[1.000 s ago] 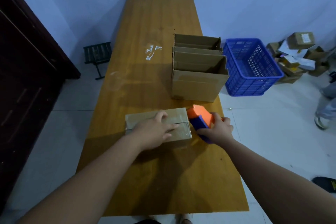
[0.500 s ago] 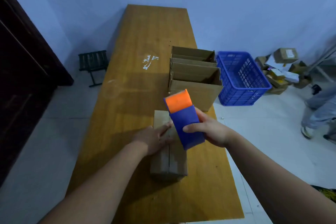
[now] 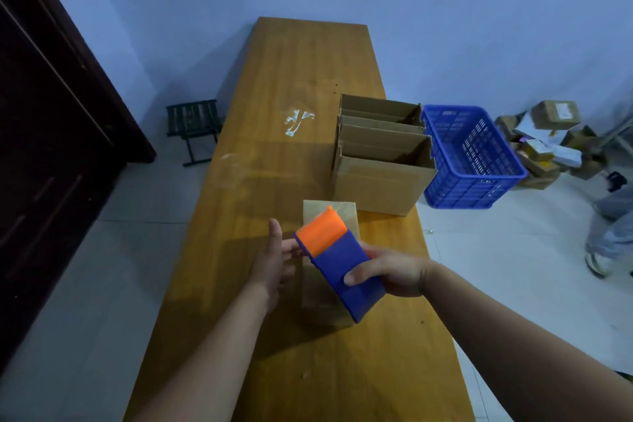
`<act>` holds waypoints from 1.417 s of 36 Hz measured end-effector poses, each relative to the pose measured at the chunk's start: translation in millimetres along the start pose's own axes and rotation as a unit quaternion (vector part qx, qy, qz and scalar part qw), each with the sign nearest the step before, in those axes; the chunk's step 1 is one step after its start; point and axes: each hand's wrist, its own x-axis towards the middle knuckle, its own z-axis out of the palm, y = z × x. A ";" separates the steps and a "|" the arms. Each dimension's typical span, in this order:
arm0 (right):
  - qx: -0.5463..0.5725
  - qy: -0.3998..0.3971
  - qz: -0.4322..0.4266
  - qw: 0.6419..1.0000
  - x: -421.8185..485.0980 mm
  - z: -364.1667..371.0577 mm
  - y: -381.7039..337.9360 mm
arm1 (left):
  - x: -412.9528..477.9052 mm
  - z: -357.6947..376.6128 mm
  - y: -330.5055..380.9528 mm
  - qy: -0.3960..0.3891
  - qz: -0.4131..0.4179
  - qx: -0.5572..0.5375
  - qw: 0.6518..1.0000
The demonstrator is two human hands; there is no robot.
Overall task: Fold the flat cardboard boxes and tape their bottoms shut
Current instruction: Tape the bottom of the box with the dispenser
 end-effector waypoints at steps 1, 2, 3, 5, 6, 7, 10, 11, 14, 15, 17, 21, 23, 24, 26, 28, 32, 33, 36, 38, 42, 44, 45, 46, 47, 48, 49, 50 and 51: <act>-0.009 -0.004 0.004 1.000 1.0 1.0 -1.2 | -1.8 -0.8 2.5 -0.022 -0.011 -0.015 1.000; -0.015 -0.008 0.008 1.000 1.4 1.6 -1.9 | -4.6 -0.5 6.5 -0.036 -0.021 -0.024 0.999; -0.019 -0.011 0.009 1.000 1.7 1.8 -2.5 | -5.0 -0.7 9.3 -0.045 -0.027 -0.037 0.998; -0.026 -0.016 0.008 1.000 1.3 1.9 -2.8 | -3.6 -1.2 14.7 -0.052 -0.041 -0.059 0.996; -0.028 -0.019 0.007 0.999 1.0 1.8 -1.9 | -2.9 -0.7 17.3 -0.056 -0.049 -0.072 0.995; -0.029 -0.022 0.005 0.999 0.7 1.6 -1.0 | -3.4 -0.1 19.8 -0.062 -0.057 -0.094 0.992; -0.030 -0.019 -0.002 0.999 -0.1 1.6 1.8 | -6.4 2.2 28.4 -0.051 -0.068 -0.162 0.983; -0.031 -0.017 -0.002 0.999 -0.6 1.6 2.4 | -8.1 2.8 31.3 -0.038 -0.064 -0.169 0.983; -0.028 -0.013 -0.004 1.000 -3.8 3.5 1.3 | -11.1 4.2 35.4 0.014 -0.027 -0.094 0.995; -0.030 -0.011 -0.008 0.999 -4.6 4.0 1.4 | -12.3 4.9 35.7 0.033 -0.008 -0.064 0.997; -0.036 0.001 -0.018 0.999 -3.8 3.7 3.5 | -12.1 6.2 34.8 0.062 0.016 -0.055 0.996; -0.040 0.074 -0.027 0.996 2.3 1.3 14.6 | -13.7 6.8 29.8 0.108 0.000 -0.086 0.990; -0.032 0.103 -0.036 0.994 3.8 2.3 19.8 | -12.5 7.1 23.5 0.134 -0.011 -0.098 0.986; -0.030 0.109 -0.045 0.993 3.7 4.4 21.3 | -11.5 7.8 19.5 0.146 -0.016 -0.104 0.984; -0.037 0.120 -0.056 0.991 1.6 10.6 21.6 | -11.7 10.3 11.3 0.160 -0.039 -0.119 0.979; -0.060 0.142 -0.068 0.986 -0.8 18.7 18.9 | -12.9 10.9 3.8 0.173 -0.060 -0.144 0.972; -0.121 0.214 -0.069 0.967 -4.1 31.0 7.0 | -14.9 11.1 -6.6 0.193 -0.077 -0.198 0.958; -0.144 0.235 -0.072 0.959 -4.7 31.7 4.3 | -16.6 11.6 -7.4 0.195 -0.084 -0.204 0.956; -0.183 0.288 -0.082 0.937 -4.4 32.4 -1.8 | -22.4 13.0 -9.6 0.200 -0.090 -0.219 0.951; -0.180 0.308 -0.088 0.930 -0.5 36.5 -0.8 | -22.4 12.6 -12.0 0.209 -0.095 -0.234 0.945; -0.260 0.351 -0.106 0.893 10.4 45.0 18.3 | -22.3 12.7 -12.9 0.201 -0.102 -0.255 0.940; -0.299 0.368 -0.102 0.875 13.0 45.8 26.2 | -23.9 12.3 -14.1 0.198 -0.108 -0.251 0.941; -0.299 0.375 -0.103 0.871 13.4 45.4 27.9 | -24.6 11.9 -14.9 0.202 -0.112 -0.246 0.941; -0.292 0.384 -0.108 0.869 13.5 44.7 29.1 | -25.6 11.7 -14.8 0.208 -0.113 -0.239 0.942; -0.286 0.393 -0.114 0.866 13.9 44.4 30.4 | -26.8 12.4 -14.1 0.214 -0.111 -0.232 0.942; -0.285 0.402 -0.120 0.862 13.6 44.7 31.8 | -28.4 13.4 -12.9 0.218 -0.107 -0.224 0.944; -0.285 0.411 -0.124 0.857 13.6 45.2 33.5 | -30.3 14.8 -11.0 0.221 -0.101 -0.215 0.946; -0.282 0.419 -0.128 0.854 13.1 46.3 35.7 | -31.6 16.0 -9.7 0.224 -0.093 -0.202 0.949; -0.274 0.427 -0.131 0.851 12.2 47.5 38.2 | -32.4 16.6 -9.0 0.223 -0.084 -0.187 0.953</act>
